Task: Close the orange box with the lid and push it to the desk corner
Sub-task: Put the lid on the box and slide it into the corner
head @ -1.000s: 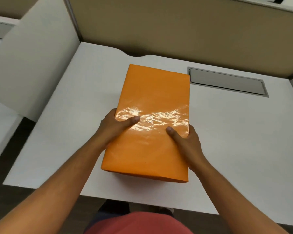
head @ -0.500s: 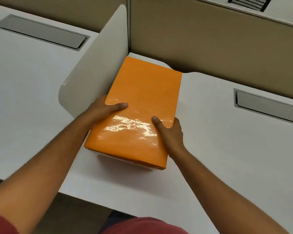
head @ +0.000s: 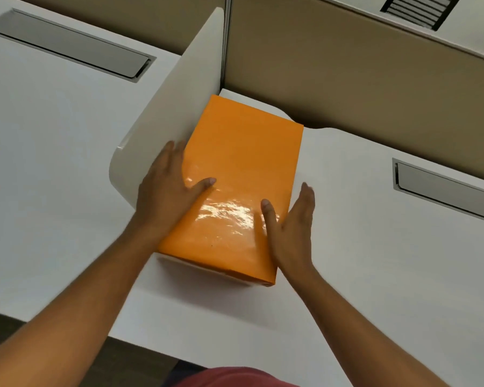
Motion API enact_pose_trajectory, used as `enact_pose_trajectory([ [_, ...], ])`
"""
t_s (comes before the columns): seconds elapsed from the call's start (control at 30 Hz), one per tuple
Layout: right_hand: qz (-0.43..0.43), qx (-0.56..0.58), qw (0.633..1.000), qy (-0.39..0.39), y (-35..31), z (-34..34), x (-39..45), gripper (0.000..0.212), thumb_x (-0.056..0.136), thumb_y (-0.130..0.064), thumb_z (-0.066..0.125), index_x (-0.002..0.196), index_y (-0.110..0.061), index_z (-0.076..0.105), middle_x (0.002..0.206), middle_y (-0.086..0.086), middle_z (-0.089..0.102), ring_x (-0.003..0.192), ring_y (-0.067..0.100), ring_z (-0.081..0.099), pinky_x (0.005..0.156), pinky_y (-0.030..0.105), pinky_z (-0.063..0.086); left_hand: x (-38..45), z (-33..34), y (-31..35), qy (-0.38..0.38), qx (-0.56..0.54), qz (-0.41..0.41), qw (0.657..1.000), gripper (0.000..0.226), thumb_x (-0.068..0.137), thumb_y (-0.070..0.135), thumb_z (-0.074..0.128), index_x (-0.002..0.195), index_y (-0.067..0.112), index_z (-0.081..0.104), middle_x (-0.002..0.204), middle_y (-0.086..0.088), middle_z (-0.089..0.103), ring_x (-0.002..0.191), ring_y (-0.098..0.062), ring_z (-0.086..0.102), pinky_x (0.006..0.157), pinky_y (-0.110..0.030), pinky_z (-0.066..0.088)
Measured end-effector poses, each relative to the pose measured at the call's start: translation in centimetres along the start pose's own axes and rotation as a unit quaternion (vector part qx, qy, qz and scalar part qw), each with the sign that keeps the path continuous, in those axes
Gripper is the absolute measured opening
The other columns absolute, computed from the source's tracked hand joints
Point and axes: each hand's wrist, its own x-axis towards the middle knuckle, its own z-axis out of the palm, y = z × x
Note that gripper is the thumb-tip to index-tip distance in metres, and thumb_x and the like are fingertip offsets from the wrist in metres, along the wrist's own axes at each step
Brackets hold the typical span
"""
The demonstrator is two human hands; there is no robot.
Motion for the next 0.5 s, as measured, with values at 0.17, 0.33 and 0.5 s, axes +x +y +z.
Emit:
enact_pose_trajectory([
  [0.17, -0.222, -0.228, 0.946, -0.059, 0.1, 1.1, -3.2, 0.070, 0.101, -0.061, 0.033, 0.160, -0.025, 0.026, 0.173, 0.003, 0.010, 0.160, 0.026, -0.004, 0.127, 0.054, 0.006, -3.3, 3.0, -0.6, -0.044, 0.133, 0.174, 0.975, 0.080, 0.099, 0.071, 0.027, 0.158, 0.021, 0.047, 0.172, -0.012, 0.032, 0.159, -0.038, 0.027, 0.127, -0.061, 0.020],
  [0.33, -0.211, -0.255, 0.941, -0.066, -0.5, 2.5, -0.7, 0.070, 0.101, -0.064, 0.026, 0.162, -0.029, 0.022, 0.173, 0.003, 0.009, 0.160, 0.027, -0.003, 0.126, 0.056, 0.004, -0.5, 3.3, -0.6, -0.046, 0.163, 0.185, 0.968, 0.079, 0.101, 0.072, 0.019, 0.163, 0.026, 0.038, 0.175, -0.008, 0.026, 0.162, -0.035, 0.019, 0.130, -0.059, 0.013],
  [0.5, -0.204, -0.252, 0.944, -0.056, -1.7, 3.4, 4.5, 0.072, 0.100, -0.065, 0.027, 0.161, -0.028, 0.025, 0.172, 0.004, 0.013, 0.159, 0.030, 0.001, 0.126, 0.059, 0.006, 5.1, 3.7, 0.5, -0.049, 0.180, 0.185, 0.965, 0.078, 0.101, 0.072, 0.020, 0.165, 0.030, 0.032, 0.176, -0.006, 0.022, 0.164, -0.032, 0.013, 0.131, -0.055, 0.008],
])
